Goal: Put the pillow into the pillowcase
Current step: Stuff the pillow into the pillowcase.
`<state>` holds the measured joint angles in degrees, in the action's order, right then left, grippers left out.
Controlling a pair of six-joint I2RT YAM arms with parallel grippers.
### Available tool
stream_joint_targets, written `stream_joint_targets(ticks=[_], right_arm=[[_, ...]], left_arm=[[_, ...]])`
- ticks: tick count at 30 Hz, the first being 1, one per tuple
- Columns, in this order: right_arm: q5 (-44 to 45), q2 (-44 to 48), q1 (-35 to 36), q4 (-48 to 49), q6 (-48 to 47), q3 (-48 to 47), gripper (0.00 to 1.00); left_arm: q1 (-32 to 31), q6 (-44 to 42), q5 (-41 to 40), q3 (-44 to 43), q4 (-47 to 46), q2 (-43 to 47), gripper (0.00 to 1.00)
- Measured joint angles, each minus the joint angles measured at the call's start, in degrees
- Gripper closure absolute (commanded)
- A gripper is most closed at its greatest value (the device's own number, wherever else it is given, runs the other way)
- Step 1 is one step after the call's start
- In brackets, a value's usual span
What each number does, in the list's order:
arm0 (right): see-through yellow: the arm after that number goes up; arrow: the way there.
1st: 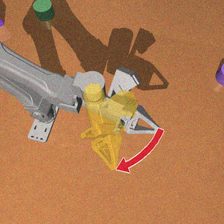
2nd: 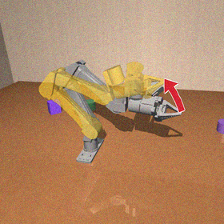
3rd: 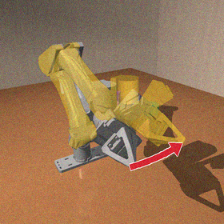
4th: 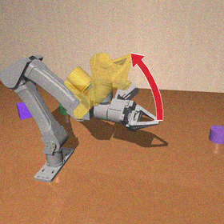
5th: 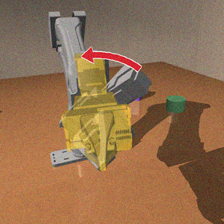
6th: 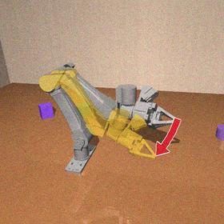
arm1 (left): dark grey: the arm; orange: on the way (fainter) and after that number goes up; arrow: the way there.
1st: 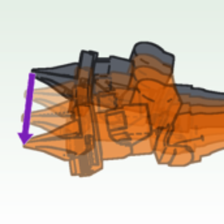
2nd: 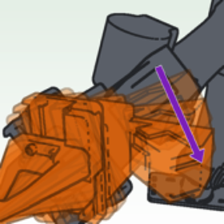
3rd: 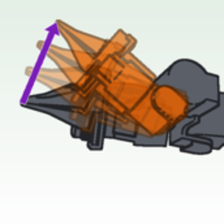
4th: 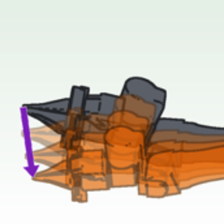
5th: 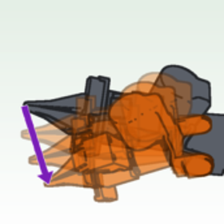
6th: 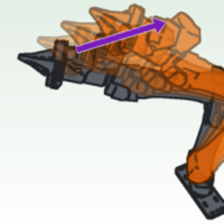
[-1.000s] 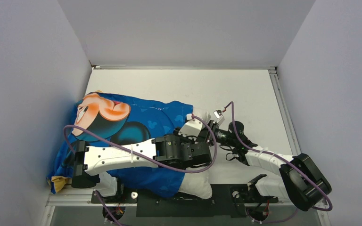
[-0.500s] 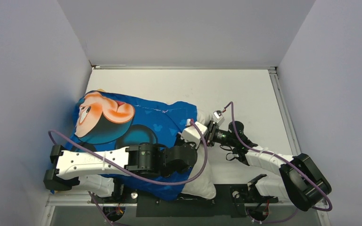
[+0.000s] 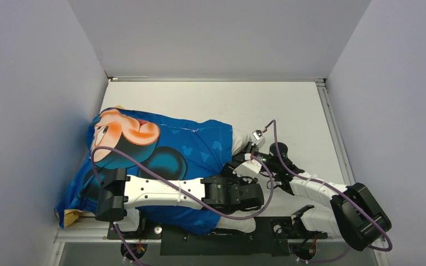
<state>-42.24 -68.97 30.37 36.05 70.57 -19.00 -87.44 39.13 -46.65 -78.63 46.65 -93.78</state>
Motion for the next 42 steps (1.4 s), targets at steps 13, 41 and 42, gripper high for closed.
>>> stream_joint_targets(ticks=[13, 41, 42], right_arm=[[0.44, 0.85, 0.02, -0.98, 0.0, -0.02, 0.84], [22.05, 22.8, -6.78, -52.24, -30.6, -32.28, 0.1], [25.66, 24.0, -6.78, -55.19, -32.35, -34.12, 0.1]], left_arm=[[0.11, 3.85, 2.93, -7.37, 7.82, -7.58, 0.2], [11.15, -6.45, 11.89, -12.74, 5.42, 9.09, 1.0], [13.0, -7.54, 13.53, -12.74, 3.06, 10.97, 1.0]])
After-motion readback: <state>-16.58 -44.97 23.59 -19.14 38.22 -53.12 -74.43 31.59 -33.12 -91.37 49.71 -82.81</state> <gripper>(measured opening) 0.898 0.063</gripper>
